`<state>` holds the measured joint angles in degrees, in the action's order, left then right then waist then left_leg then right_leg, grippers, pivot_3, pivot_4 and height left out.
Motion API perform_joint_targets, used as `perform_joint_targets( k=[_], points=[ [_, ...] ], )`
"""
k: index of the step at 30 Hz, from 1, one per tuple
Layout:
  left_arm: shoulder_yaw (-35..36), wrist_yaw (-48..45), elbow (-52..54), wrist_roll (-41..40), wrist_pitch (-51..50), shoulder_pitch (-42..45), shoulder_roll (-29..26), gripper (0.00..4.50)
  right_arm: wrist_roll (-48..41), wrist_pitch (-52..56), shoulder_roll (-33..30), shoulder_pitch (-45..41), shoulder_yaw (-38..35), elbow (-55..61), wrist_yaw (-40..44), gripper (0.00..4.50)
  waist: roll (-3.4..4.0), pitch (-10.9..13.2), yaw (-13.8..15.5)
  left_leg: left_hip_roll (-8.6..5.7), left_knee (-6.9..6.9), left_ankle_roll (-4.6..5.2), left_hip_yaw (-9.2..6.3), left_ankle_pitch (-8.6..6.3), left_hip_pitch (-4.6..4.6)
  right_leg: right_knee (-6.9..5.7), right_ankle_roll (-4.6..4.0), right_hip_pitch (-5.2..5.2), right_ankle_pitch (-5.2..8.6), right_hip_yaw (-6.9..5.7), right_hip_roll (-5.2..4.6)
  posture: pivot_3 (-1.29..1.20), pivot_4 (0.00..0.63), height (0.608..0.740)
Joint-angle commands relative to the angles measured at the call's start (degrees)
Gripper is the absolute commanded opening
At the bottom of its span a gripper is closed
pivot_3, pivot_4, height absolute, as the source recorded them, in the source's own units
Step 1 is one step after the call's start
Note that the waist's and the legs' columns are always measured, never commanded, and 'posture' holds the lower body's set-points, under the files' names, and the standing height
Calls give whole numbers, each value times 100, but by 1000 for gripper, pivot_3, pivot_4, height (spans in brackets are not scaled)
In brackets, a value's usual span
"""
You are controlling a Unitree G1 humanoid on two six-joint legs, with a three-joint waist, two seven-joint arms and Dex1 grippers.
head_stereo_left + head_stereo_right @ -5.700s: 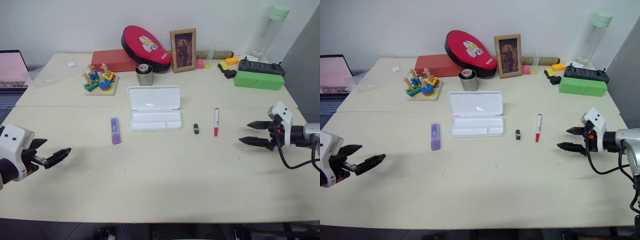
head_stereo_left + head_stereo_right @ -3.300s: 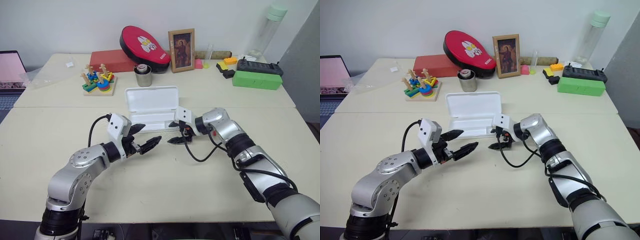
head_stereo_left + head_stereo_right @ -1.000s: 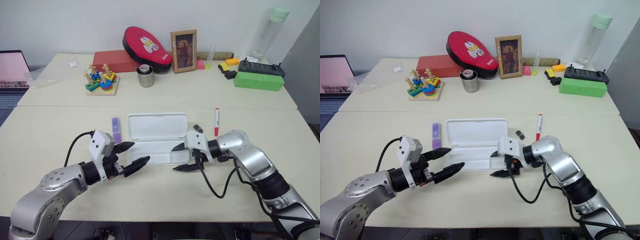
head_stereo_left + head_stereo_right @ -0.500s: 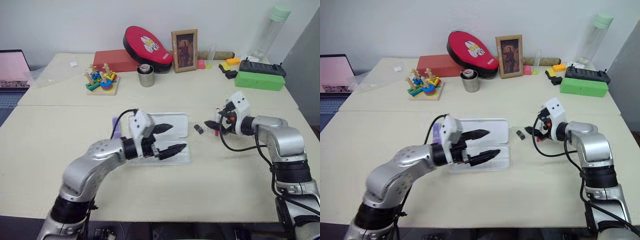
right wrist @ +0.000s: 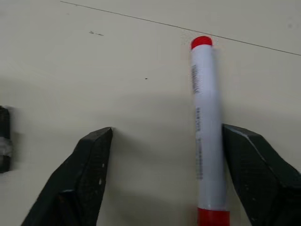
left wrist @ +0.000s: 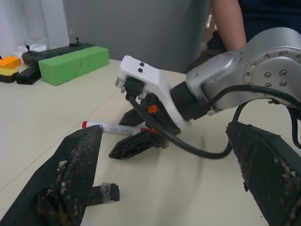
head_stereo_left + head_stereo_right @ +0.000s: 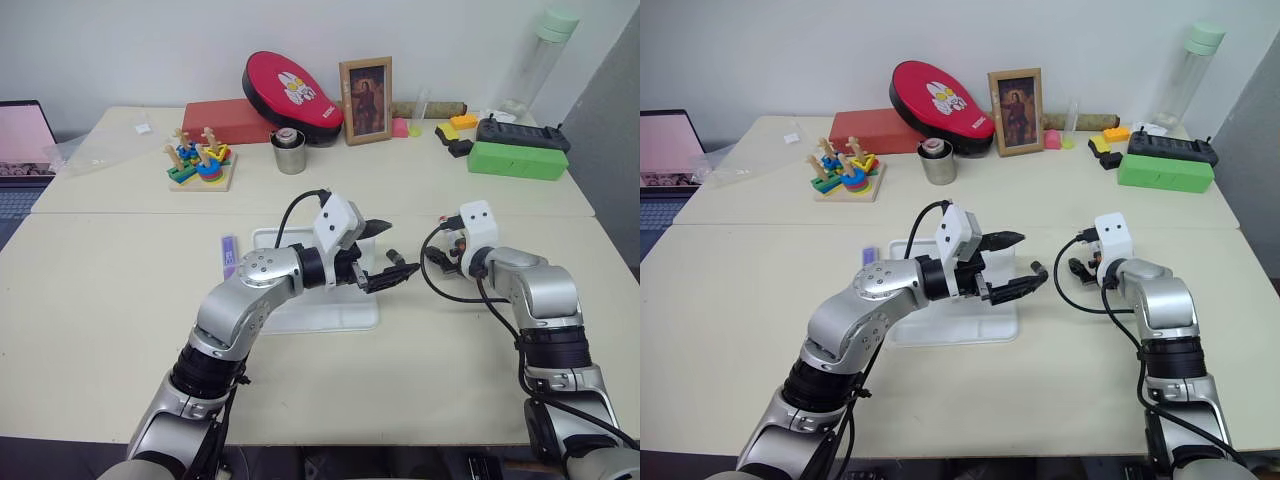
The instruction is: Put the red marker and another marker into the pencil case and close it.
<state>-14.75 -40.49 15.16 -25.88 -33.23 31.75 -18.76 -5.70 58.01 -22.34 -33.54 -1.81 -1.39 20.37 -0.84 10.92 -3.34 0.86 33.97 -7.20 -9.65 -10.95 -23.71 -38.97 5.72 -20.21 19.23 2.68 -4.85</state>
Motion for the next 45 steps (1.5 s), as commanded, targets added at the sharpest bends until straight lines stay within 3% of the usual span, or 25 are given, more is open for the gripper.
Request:
perform_joint_targets(
  k=[1,11,17,22,27,32,37,45],
  points=[
    [100,12,245,5,34,-36,3,4500,61,76,-78,105,40,-51,-92,2479,-1,-1,4,0,1,1,0,0,0,0,0,1,0,0,0,0,150,740],
    [195,7,351,-35,-31,-171,-90,4500,69,-198,-261,45,-3,-189,-79,280,-1,-2,55,-3,7,16,-3,-7,0,-1,5,5,-3,-1,0,0,150,740],
    [448,186,617,-125,-238,-380,-208,4500,-74,-663,-511,-211,6,-64,325,255,-1,-1,43,-3,6,17,-3,-7,-1,-1,5,1,-3,0,0,0,150,740],
    [1122,463,1520,-460,-751,-1308,-636,4500,-387,-1969,-1070,-542,135,159,1636,255,6,3,-52,-2,0,17,-2,-7,-6,2,5,-6,-3,1,0,0,150,740],
    [1998,837,2415,-516,-1032,-2864,-1121,4500,-1495,-2384,-982,-566,453,1183,3254,255,7,3,-172,4,-12,19,1,-9,-4,10,4,-7,-1,3,0,0,150,740],
    [2655,722,2807,-423,-736,-4291,-1452,4500,-957,-2952,-864,-538,1804,1477,3790,255,3,1,-105,2,-1,21,-3,-9,0,1,3,-1,-2,-1,0,0,150,740],
    [3226,645,2894,-557,-560,-4823,-1549,4500,-349,-3518,-530,-610,2728,1040,3885,255,3,1,44,2,1,19,-6,-9,3,-1,2,-1,-3,-3,0,0,150,740],
    [3632,621,3047,-948,-449,-4994,-1527,4500,259,-4075,-113,-670,3128,254,3797,255,0,-1,41,2,-3,18,-6,-9,3,1,1,-4,-3,-3,0,0,150,740]
  ],
)
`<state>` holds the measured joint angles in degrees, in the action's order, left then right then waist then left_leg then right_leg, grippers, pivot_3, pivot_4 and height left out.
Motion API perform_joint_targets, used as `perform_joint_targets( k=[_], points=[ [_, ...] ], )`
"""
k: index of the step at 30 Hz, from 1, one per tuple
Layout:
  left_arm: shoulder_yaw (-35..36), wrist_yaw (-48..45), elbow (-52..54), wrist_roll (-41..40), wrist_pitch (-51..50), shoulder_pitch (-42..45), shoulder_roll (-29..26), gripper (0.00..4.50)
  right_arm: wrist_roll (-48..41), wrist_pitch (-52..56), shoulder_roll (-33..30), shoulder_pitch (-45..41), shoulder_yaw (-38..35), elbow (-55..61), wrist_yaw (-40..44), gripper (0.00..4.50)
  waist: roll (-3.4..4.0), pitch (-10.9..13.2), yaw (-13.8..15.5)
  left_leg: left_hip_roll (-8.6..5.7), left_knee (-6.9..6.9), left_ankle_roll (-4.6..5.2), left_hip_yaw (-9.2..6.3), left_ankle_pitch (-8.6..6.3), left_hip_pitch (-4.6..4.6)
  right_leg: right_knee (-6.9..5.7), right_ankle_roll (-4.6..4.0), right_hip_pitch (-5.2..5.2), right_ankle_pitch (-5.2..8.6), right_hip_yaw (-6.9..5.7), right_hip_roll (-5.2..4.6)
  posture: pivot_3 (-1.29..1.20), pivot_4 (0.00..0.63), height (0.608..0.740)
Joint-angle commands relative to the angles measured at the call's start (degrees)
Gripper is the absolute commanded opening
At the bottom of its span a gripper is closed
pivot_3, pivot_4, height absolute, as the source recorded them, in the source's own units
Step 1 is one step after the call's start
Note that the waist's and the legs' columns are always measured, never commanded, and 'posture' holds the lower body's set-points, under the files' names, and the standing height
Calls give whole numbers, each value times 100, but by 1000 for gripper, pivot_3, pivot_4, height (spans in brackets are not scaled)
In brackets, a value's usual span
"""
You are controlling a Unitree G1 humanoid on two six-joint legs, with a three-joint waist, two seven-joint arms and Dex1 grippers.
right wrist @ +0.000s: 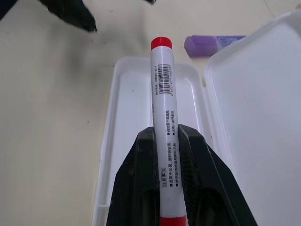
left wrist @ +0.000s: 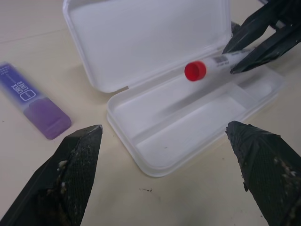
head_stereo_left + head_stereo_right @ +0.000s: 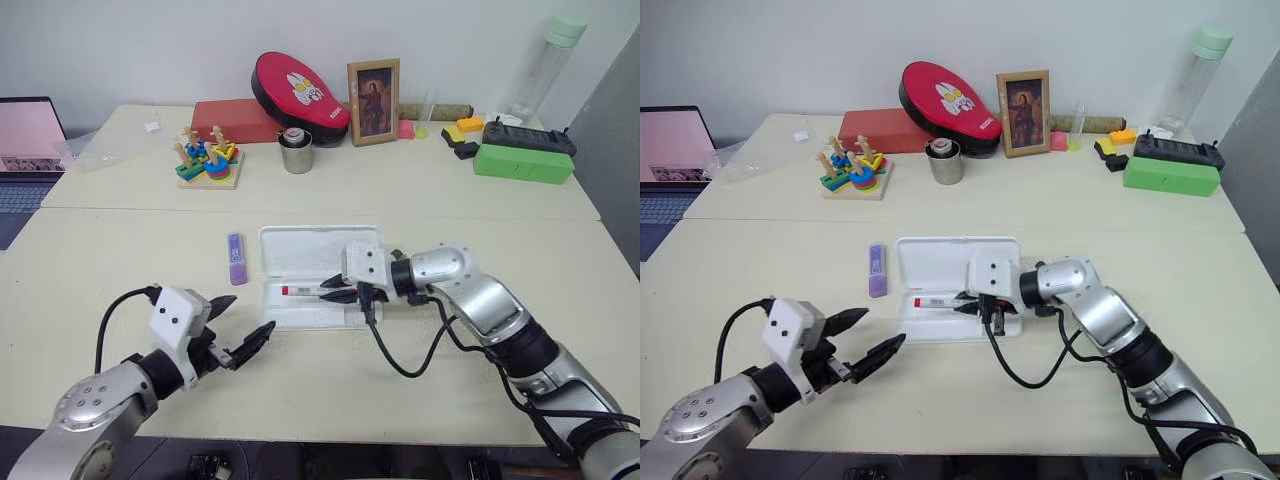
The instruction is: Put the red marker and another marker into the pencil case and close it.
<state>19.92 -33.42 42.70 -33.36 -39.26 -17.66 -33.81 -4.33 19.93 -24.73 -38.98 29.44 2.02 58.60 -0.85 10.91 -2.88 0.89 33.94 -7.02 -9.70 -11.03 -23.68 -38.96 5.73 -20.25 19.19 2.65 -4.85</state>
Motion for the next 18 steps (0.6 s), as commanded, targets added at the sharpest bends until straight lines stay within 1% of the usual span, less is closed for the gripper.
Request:
perform_joint_targets(
  k=[1,5,13,15,16,18],
  points=[
    [184,-115,333,-284,178,-55,-20,4500,166,-317,164,-144,-7,-169,-19,255,0,0,-12,0,0,0,0,0,0,0,0,0,0,0,0,0,150,740],
    [279,-187,439,-600,236,-18,-18,4500,277,-418,282,-211,-61,-436,-12,255,0,0,-24,0,0,0,0,0,0,0,0,0,0,0,0,0,150,740],
    [263,-161,347,-601,300,4,-168,4500,386,-530,415,-221,-109,-604,37,255,1,0,-33,0,0,0,0,0,1,-1,-1,0,0,1,0,0,150,740],
    [235,-113,335,-600,301,46,-151,4500,398,-537,415,-215,-124,-598,45,956,0,0,-33,0,0,0,0,0,1,-1,-1,0,0,0,0,0,150,740],
    [231,-77,331,-618,304,79,-124,4500,391,-529,419,-214,-142,-598,41,1126,0,0,-33,0,0,0,0,0,1,-1,-1,0,0,0,0,0,150,740],
    [249,1,324,-689,281,141,-78,4500,375,-518,418,-219,-169,-598,47,1645,1,0,-32,0,0,0,0,0,1,-2,-1,1,0,0,0,0,150,740]
  ],
)
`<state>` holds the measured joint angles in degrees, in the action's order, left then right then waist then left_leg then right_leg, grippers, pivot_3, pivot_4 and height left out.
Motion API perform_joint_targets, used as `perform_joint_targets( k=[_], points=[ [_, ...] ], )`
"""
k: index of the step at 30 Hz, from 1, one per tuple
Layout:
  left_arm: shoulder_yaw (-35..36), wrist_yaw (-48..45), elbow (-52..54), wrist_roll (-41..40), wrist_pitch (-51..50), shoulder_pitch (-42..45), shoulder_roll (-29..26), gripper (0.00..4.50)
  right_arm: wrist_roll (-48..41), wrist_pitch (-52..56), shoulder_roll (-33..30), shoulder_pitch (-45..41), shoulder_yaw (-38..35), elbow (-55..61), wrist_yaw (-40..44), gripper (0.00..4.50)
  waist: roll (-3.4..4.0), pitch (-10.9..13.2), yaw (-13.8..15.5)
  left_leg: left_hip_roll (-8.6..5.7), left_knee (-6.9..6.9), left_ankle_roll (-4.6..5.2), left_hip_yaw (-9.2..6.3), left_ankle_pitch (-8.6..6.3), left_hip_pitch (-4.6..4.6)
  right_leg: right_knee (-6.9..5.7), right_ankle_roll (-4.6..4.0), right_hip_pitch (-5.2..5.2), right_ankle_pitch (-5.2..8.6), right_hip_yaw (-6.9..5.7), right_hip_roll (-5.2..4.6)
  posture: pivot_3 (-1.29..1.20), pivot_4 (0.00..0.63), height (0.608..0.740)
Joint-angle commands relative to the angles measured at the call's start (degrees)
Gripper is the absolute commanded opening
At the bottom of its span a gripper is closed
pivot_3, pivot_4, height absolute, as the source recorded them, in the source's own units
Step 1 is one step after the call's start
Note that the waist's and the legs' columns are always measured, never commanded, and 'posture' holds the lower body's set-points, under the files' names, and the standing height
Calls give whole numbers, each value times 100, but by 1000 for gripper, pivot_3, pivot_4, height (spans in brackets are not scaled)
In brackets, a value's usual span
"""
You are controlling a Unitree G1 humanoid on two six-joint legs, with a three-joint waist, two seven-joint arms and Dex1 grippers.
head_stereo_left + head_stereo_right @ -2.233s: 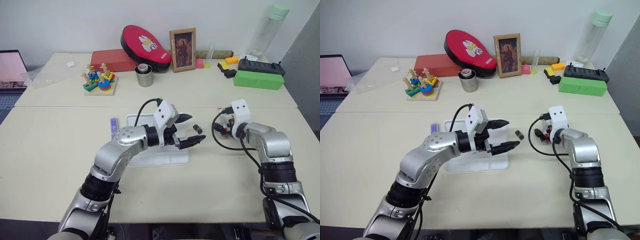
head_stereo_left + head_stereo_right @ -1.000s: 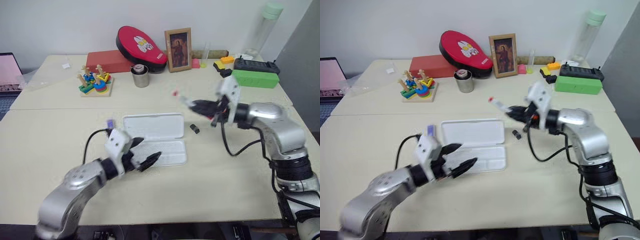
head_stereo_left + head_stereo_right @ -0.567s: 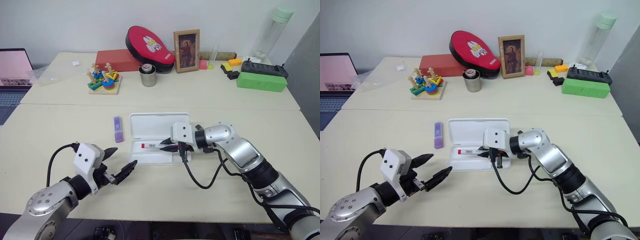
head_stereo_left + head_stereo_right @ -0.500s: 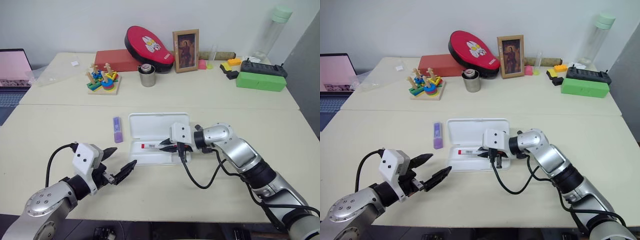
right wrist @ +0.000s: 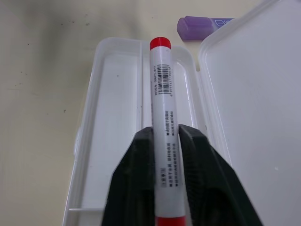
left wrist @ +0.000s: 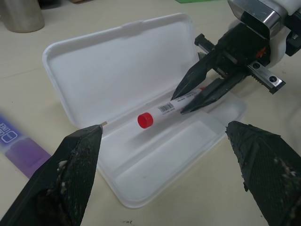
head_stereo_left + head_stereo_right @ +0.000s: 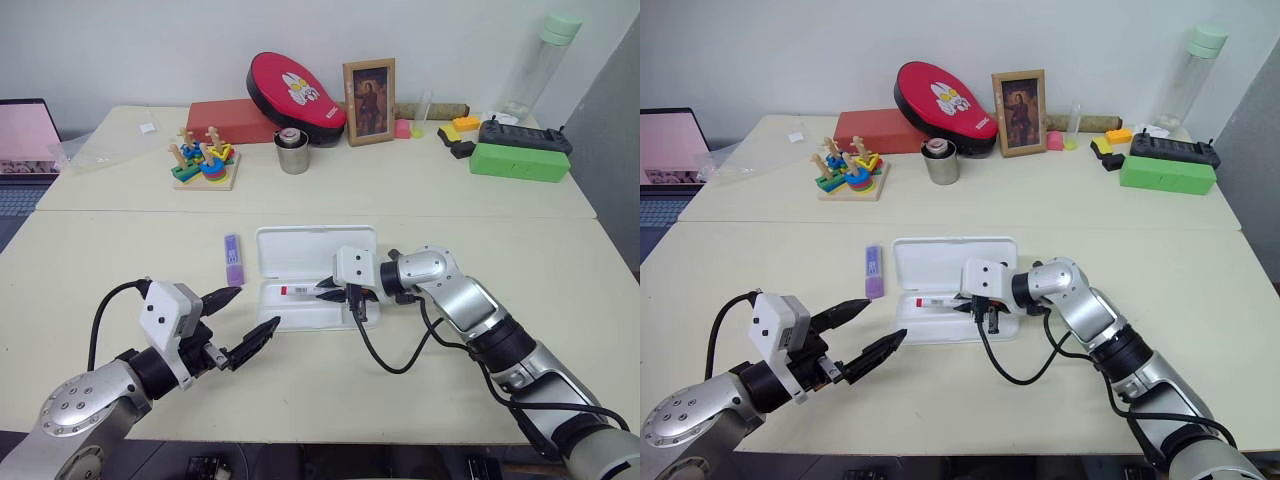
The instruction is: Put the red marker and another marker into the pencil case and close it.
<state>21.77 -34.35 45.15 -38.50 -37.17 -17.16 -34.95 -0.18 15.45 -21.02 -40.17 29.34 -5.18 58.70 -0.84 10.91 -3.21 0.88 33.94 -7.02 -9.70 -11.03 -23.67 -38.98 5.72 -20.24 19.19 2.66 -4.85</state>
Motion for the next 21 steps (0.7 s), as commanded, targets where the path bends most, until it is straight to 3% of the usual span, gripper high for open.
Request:
perform_joint_targets(
  k=[1,11,15,21],
  points=[
    [76,143,71,-198,55,120,57,4500,-50,-66,43,-104,-173,123,44,1888,0,0,0,0,0,0,0,0,0,0,0,0,0,0,0,0,150,740],
    [465,1330,-346,-825,-419,443,535,4500,-995,732,-111,-98,-811,964,485,4322,0,0,2,0,0,0,-1,0,0,0,0,1,0,0,0,0,150,740],
    [394,2068,-717,-751,-455,868,931,4500,-1474,1163,-157,-159,-1209,1256,507,4443,-1,0,21,0,1,1,-3,0,0,-1,0,3,0,-3,0,0,150,740],
    [-162,2840,-1495,54,-826,1349,995,4500,-1740,1462,-119,-277,-1484,1331,299,4443,-2,-1,16,-1,2,0,-4,0,1,-2,0,3,0,-4,0,0,150,740]
  ],
)
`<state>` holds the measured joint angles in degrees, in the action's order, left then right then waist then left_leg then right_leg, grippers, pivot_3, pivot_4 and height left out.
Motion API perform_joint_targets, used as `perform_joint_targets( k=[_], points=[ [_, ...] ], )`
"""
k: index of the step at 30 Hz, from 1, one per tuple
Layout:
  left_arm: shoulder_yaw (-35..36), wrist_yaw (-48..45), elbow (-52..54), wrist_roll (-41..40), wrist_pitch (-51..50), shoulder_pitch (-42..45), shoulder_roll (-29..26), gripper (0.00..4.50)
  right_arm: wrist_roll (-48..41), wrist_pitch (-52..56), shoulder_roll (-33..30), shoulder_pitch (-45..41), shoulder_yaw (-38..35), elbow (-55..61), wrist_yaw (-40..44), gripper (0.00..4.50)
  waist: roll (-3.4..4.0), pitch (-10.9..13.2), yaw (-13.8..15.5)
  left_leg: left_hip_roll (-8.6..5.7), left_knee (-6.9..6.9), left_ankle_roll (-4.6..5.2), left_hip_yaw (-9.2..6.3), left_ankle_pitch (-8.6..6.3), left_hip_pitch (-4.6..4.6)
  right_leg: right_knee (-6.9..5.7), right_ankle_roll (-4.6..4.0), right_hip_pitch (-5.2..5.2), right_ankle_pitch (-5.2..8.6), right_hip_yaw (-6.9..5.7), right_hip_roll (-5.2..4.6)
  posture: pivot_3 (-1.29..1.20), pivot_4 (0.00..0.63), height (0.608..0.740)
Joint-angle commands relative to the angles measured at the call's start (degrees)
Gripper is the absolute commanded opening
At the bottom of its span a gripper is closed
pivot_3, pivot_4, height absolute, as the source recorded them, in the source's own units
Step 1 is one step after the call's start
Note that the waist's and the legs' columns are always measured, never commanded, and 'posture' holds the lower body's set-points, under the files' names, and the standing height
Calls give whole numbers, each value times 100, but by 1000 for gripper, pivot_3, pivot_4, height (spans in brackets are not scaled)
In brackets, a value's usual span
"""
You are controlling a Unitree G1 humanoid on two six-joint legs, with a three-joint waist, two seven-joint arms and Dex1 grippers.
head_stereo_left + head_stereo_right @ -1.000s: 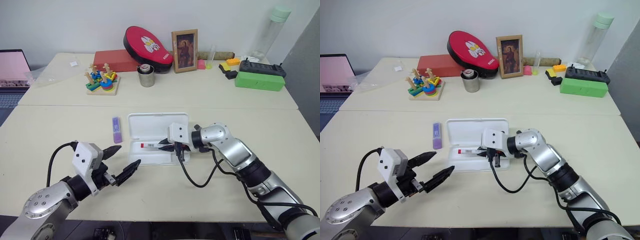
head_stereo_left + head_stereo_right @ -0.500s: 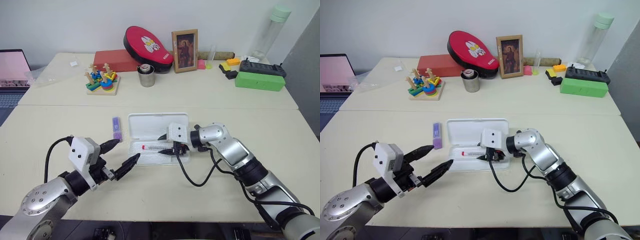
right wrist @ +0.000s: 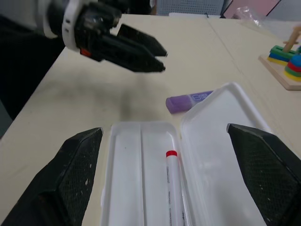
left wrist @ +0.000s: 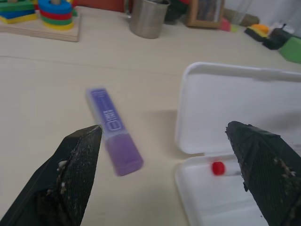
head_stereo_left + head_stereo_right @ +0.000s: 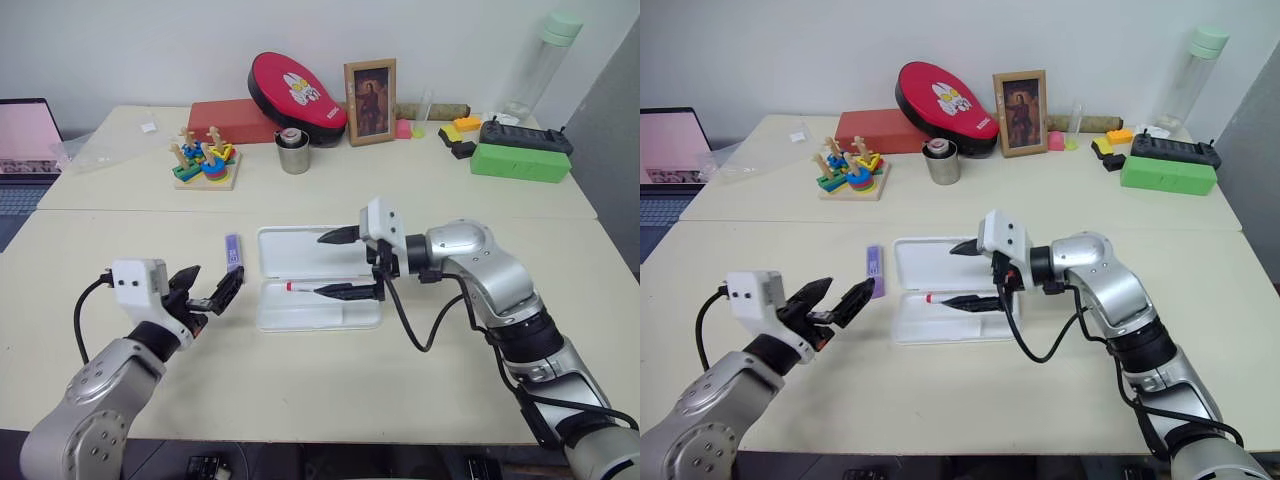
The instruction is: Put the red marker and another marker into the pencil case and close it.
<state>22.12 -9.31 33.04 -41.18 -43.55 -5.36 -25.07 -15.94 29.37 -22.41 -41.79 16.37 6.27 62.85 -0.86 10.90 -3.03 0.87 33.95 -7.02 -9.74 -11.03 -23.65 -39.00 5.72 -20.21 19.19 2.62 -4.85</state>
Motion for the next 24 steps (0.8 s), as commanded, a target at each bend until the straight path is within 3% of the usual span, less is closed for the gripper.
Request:
perform_joint_targets(
  k=[1,14,24],
  points=[
    [-236,413,-404,367,-286,244,25,4500,-166,75,33,-136,-208,187,-175,4443,0,0,-4,0,0,0,0,0,0,0,0,0,0,0,0,0,150,740],
    [-799,373,-1598,1059,-559,1473,-73,4500,-246,209,34,-127,-276,390,-528,4443,-2,-1,-5,-3,0,-2,-1,1,-2,-1,1,-1,0,-2,0,0,150,740],
    [-895,273,-1867,1336,-617,1647,-4,4500,-279,266,-36,-92,-379,480,-641,4443,-1,-1,-22,-2,-1,-11,-1,7,-1,0,1,-2,0,-1,0,0,150,740]
  ],
)
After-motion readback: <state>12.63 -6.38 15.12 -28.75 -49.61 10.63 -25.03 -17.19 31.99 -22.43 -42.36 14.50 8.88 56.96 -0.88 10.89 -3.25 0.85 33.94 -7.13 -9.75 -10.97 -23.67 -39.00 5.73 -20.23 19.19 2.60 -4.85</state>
